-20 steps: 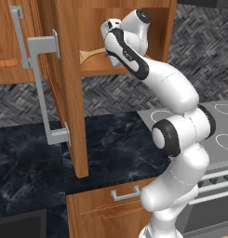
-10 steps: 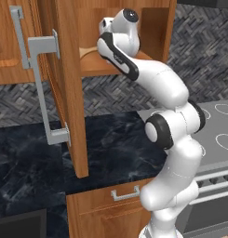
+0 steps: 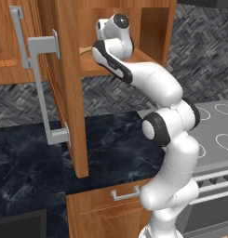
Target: Organize the utensils by type. Pick up the wooden spoons from the counter and place them in the open cabinet. Then pick up the metallic utensils from the counter and place them in the open drawer.
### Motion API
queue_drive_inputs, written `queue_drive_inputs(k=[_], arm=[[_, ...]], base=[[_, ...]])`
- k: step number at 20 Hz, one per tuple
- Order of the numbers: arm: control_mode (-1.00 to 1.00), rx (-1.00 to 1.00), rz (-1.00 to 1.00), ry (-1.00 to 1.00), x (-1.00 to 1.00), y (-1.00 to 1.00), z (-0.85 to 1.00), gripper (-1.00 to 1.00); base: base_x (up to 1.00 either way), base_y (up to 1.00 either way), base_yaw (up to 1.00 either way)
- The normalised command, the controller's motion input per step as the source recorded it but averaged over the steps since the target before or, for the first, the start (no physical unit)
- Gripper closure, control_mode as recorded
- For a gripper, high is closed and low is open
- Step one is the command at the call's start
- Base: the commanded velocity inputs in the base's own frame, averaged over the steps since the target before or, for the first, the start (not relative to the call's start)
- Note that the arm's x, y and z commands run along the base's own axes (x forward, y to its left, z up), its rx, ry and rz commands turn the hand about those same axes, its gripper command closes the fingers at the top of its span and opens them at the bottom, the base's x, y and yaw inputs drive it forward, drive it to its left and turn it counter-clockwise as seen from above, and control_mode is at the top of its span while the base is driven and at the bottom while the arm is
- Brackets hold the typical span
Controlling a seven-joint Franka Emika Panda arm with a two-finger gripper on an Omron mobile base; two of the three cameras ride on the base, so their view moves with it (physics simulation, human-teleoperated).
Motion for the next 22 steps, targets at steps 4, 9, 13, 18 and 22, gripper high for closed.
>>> queue_drive_inputs(k=[4,9,13,18,22], arm=[[-1.0,0.0,0.0,-0.07,0.18,0.03,-0.27,1.0],[-1.0,0.0,0.0,-0.03,0.29,0.0,-0.14,1.0],[-1.0,0.0,0.0,0.0,0.32,0.0,-0.21,1.0],[-1.0,0.0,0.0,0.0,0.39,0.0,-0.28,1.0],[-1.0,0.0,0.0,0.0,0.17,0.01,-0.31,1.0]], base=[[0.0,0.0,0.0],[0.0,0.0,0.0],[0.0,0.0,0.0],[0.0,0.0,0.0],[0.0,0.0,0.0]])
